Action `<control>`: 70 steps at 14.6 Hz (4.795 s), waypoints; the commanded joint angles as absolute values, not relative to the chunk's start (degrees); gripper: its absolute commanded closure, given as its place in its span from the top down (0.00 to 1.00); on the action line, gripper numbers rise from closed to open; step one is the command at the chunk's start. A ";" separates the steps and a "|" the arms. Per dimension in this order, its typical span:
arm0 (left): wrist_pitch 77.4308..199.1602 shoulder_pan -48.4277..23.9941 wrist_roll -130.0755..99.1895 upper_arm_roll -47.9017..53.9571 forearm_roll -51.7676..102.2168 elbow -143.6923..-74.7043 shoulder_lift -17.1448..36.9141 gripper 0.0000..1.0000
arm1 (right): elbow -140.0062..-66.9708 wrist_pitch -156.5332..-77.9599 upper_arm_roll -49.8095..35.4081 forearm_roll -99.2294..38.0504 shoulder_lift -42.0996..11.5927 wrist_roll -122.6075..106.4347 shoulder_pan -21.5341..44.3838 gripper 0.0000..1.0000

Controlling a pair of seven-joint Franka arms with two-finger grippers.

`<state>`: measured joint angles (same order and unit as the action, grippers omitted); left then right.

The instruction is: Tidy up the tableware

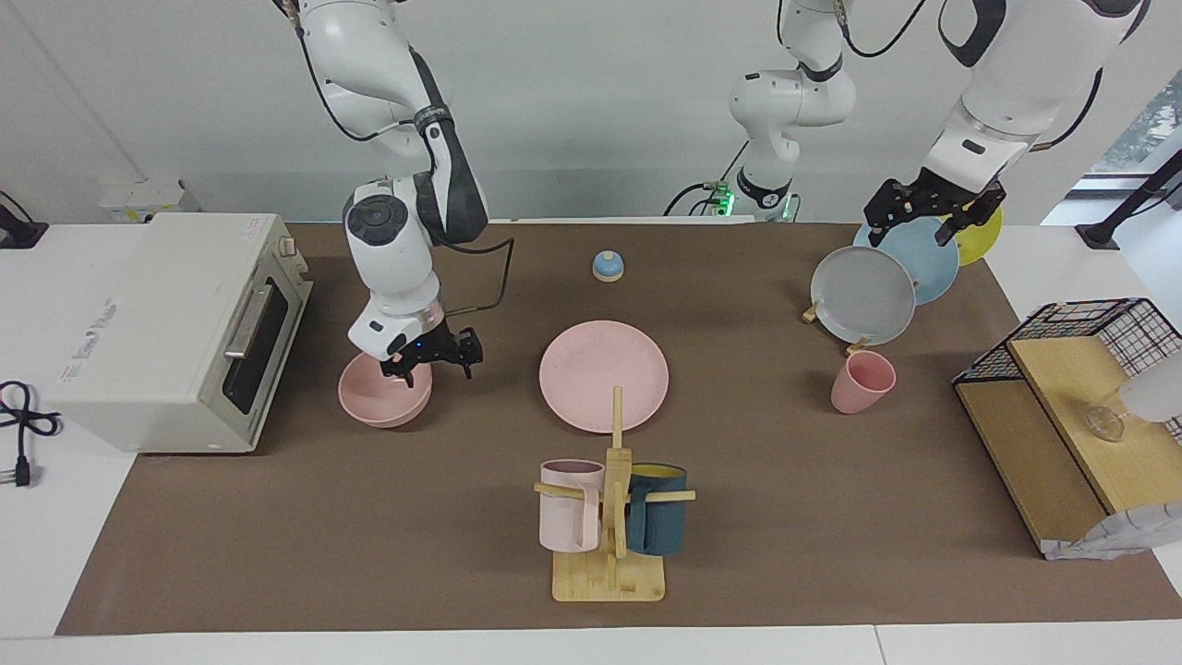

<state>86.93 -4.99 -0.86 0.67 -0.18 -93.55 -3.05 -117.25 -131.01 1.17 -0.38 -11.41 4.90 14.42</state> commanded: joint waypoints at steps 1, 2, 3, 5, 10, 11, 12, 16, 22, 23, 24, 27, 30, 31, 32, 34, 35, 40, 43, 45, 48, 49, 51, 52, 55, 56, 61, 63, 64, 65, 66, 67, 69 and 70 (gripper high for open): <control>88.33 -5.27 -0.53 0.35 -1.05 -95.19 -4.13 1.00 | -117.86 -131.92 1.23 1.40 -12.12 4.75 14.41 1.00; 88.42 -5.27 -0.53 0.35 -1.05 -95.27 -4.13 1.00 | -117.95 -131.84 1.23 1.49 -13.00 4.66 14.41 0.97; 88.42 -5.27 -0.53 0.35 -1.05 -95.27 -4.13 1.00 | -117.95 -131.92 1.32 1.84 -13.70 4.57 14.41 0.84; 88.42 -5.27 -0.53 0.35 -1.05 -95.19 -4.04 1.00 | -117.69 -132.19 1.23 5.25 -14.59 4.13 13.63 0.50; 90.08 -5.10 -0.79 0.26 0.09 -95.19 -3.34 1.00 | -114.36 -127.81 1.23 6.42 -14.94 3.69 14.50 0.00; 90.61 -5.10 -1.23 0.26 0.26 -94.92 -1.86 1.00 | -112.61 -125.36 1.23 6.50 -14.94 3.78 14.76 0.00; 91.49 -5.10 -1.40 0.18 0.61 -94.57 -0.19 1.00 | -110.24 -122.81 1.23 6.42 -15.38 4.04 16.07 0.00; 97.01 -5.01 -2.28 0.09 1.41 -94.13 5.96 1.00 | -94.45 -108.59 1.32 7.55 -20.37 9.20 22.22 0.00; 110.45 -5.10 -6.66 0.09 1.32 -100.17 14.15 1.00 | -67.68 -97.98 0.97 6.95 -35.68 34.59 38.40 0.00; 113.00 -5.18 -7.64 0.09 1.32 -102.63 14.06 1.00 | -68.20 -100.96 0.27 7.20 -35.68 36.72 39.37 0.00; 113.98 -5.19 -8.08 0.09 1.32 -104.66 13.71 1.00 | -69.51 -102.38 0.26 6.95 -35.68 37.78 40.77 0.00; 114.87 -5.19 -9.23 0.09 1.32 -106.43 13.36 1.00 | -73.38 -106.78 0.26 7.73 -35.68 40.52 42.80 0.00; 118.20 -5.27 -9.23 0.17 1.32 -109.50 12.48 1.00 | -77.33 -111.61 0.26 7.73 -35.68 40.87 43.07 0.00; 118.65 -5.27 -9.23 0.09 1.32 -109.77 12.48 0.98 | -78.13 -113.27 0.26 7.73 -35.68 42.35 43.15 0.00; 119.26 -5.27 -9.23 0.17 1.32 -109.95 12.48 0.88 | -78.31 -113.55 0.26 7.73 -35.77 42.71 43.50 0.00; 119.62 -5.27 -8.27 0.09 1.32 -110.04 12.48 0.39 | -78.49 -113.99 0.26 7.73 -36.21 42.98 44.03 0.00; 119.36 -5.10 -6.78 0.09 1.23 -109.95 12.48 0.00 | -79.10 -114.95 0.26 7.65 -36.47 43.07 44.12 0.00; 119.62 -4.57 -0.26 0.09 1.14 -109.86 12.57 0.00 | -79.01 -114.44 0.26 7.47 -36.74 43.77 43.51 0.31; 118.31 -4.66 -0.35 0.09 1.14 -108.12 12.92 0.00 | -76.92 -113.74 0.26 6.86 -36.56 43.59 43.07 0.75; 113.23 -5.10 -1.14 0.09 1.32 -103.57 13.27 0.00 | -72.54 -109.09 0.35 7.03 -36.13 43.42 42.89 0.96; 104.01 -5.45 -7.00 0.52 3.76 -93.55 13.45 0.00 | -71.54 -105.04 0.35 6.86 -31.14 39.40 38.43 1.00; 100.67 -6.49 -10.86 0.53 4.74 -89.34 14.49 0.00 | -73.46 -103.55 0.35 6.33 -27.29 36.07 36.23 1.00; 90.93 -10.61 -18.41 0.70 5.01 -77.32 18.43 0.00 | -76.37 -97.06 0.26 5.19 -20.42 27.12 29.39 1.00; 87.49 -13.42 -24.29 0.79 5.10 -71.17 20.72 0.00 | -76.46 -93.12 0.26 3.79 -17.95 22.55 25.88 1.00; 86.56 -25.00 -43.10 0.70 4.57 -64.95 23.99 0.00 | -76.81 -84.84 0.53 2.46 -11.88 11.81 17.34 1.00; 87.27 -27.92 -45.59 0.70 4.40 -65.13 23.56 0.00 | -78.99 -84.12 0.53 2.46 -9.86 9.52 14.01 1.00; 101.04 -36.90 -53.70 0.88 4.39 -79.05 20.41 0.00 | -92.78 -84.64 1.14 2.46 -0.64 7.65 9.67 1.00; 106.15 -38.67 -54.05 0.88 4.39 -86.72 18.20 0.00 | -95.44 -86.12 1.23 2.46 0.96 7.91 9.32 1.00; 107.74 -39.37 -56.23 0.97 4.39 -88.31 18.11 0.00 | -95.19 -86.39 1.14 2.46 1.05 7.74 8.36 1.00; 109.58 -40.25 -58.08 0.97 4.39 -89.81 18.11 0.00 | -95.71 -86.74 1.14 2.46 1.23 7.65 7.83 1.00; 111.17 -40.43 -58.44 0.97 4.39 -90.78 18.02 0.00 | -96.06 -87.71 1.32 2.46 1.23 7.12 7.56 1.00; 111.70 -40.43 -58.53 0.88 4.39 -91.14 18.19 0.00 | -96.50 -88.15 1.49 2.46 1.67 5.20 6.60 1.00; 112.41 -40.60 -58.71 0.97 4.39 -91.93 18.89 0.00 | -97.82 -88.24 1.84 2.46 2.90 2.99 6.06 1.00; 113.46 -41.04 -59.15 0.88 4.39 -92.46 19.16 0.00 | -98.17 -88.33 2.45 2.46 2.99 2.99 6.06 1.00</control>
